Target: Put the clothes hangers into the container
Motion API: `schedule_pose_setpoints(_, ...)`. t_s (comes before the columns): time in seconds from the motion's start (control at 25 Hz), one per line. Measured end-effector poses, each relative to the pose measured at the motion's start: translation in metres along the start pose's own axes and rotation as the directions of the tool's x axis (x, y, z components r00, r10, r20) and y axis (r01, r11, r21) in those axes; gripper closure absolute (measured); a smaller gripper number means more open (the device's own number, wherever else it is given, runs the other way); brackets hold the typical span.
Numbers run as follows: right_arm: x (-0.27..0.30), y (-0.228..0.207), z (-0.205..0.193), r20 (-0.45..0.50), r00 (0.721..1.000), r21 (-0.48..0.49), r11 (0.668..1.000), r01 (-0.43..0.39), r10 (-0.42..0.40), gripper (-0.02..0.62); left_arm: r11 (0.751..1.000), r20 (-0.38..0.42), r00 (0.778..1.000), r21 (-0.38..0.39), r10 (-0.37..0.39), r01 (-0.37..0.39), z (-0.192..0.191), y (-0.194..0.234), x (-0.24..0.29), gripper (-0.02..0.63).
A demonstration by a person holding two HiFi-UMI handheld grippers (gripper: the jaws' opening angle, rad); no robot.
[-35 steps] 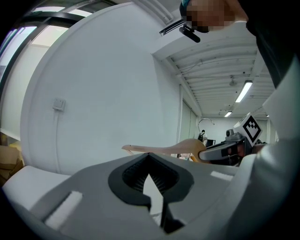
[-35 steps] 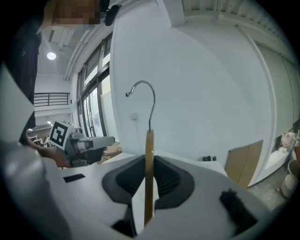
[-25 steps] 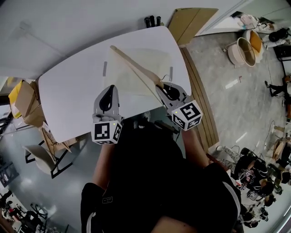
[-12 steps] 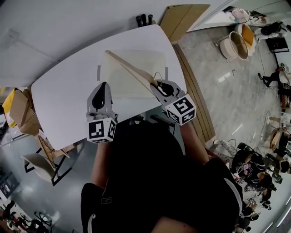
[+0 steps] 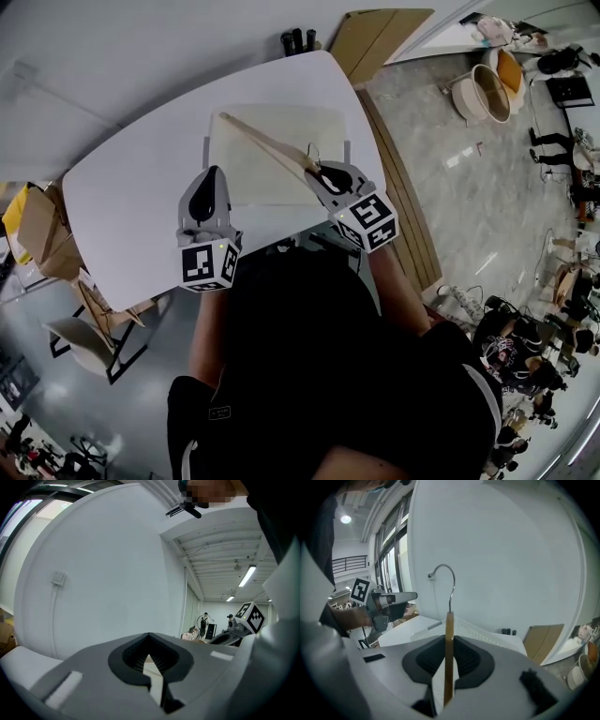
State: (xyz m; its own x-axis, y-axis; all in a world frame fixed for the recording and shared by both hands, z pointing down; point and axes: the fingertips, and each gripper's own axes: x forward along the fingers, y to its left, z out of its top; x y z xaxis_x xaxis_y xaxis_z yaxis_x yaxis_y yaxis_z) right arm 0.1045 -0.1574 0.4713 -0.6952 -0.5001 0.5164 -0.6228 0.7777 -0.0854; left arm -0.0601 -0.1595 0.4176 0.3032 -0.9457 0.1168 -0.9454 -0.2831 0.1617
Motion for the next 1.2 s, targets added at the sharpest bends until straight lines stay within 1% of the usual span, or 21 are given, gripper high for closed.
schedule_pose_setpoints(0.28, 0.016, -0.004, 0.0, -0.035, 0.999, 0.01, 1.0, 0.005, -0.005, 0.534, 1.0, -0.013, 1.0, -0.01, -0.006, 0.006, -0.003, 0.009, 0.005, 0.6)
schedule_pose_setpoints(0.64, 0.048, -0.006, -0.002, -0.103, 0.995, 0.015, 1.0, 0.003, -0.001, 0.534, 0.998, -0.052, 0.997, -0.037, -0.05, 0.048, -0.017, 0.013, 0.01, 0.6)
schedule_pose_setpoints(0.96, 0.073, -0.01, -0.01, -0.16, 0.987, 0.029, 1.0, -0.001, 0.006, 0.534, 0.997, -0.072, 0.994, -0.033, -0.076, 0.074, -0.023, 0.017, 0.018, 0.6)
schedule_pose_setpoints(1.2, 0.088, -0.012, -0.015, -0.19, 0.982, 0.03, 1.0, -0.004, 0.01, 0.534, 0.997, -0.085, 0.993, -0.03, -0.08, 0.078, -0.024, 0.023, 0.024, 0.6)
